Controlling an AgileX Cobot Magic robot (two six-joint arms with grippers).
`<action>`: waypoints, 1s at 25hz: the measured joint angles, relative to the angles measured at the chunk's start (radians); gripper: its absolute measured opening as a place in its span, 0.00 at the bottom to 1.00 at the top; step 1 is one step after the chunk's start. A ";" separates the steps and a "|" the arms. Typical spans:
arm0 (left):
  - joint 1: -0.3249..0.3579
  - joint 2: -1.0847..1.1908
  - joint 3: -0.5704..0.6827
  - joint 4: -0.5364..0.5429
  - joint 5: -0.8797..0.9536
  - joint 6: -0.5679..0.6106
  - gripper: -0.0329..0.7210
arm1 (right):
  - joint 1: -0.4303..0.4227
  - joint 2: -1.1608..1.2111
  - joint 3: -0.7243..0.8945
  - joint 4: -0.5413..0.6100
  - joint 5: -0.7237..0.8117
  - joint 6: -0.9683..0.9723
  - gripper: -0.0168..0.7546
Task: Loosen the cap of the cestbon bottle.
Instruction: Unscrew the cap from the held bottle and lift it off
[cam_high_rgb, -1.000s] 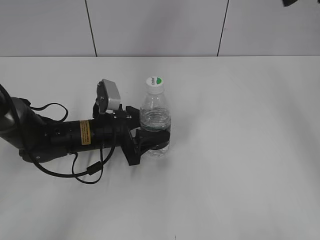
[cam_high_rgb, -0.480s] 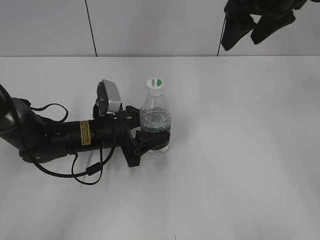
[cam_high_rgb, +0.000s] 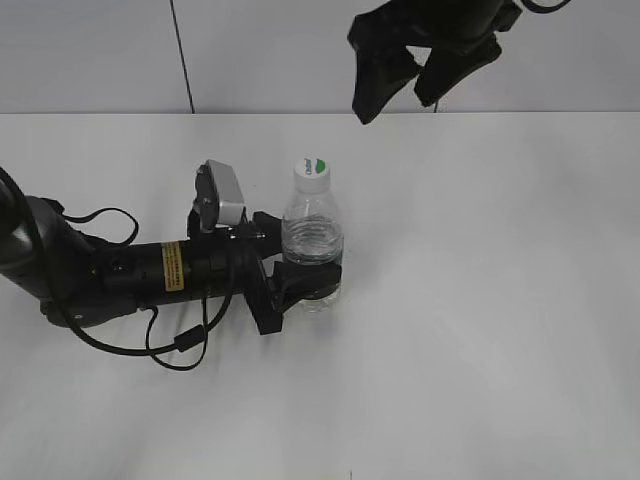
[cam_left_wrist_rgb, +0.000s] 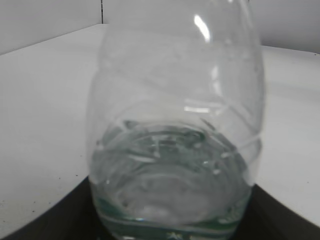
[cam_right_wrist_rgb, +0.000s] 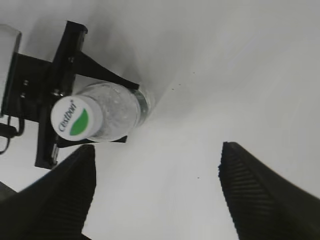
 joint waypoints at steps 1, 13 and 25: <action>-0.002 0.000 0.000 -0.001 0.000 0.000 0.59 | 0.011 0.000 -0.001 0.000 0.000 0.035 0.78; -0.006 0.000 0.000 -0.006 0.002 0.001 0.59 | 0.098 0.031 -0.005 0.005 0.001 0.265 0.78; -0.013 0.000 0.000 -0.010 0.002 0.042 0.59 | 0.145 0.125 -0.068 0.012 0.003 0.286 0.78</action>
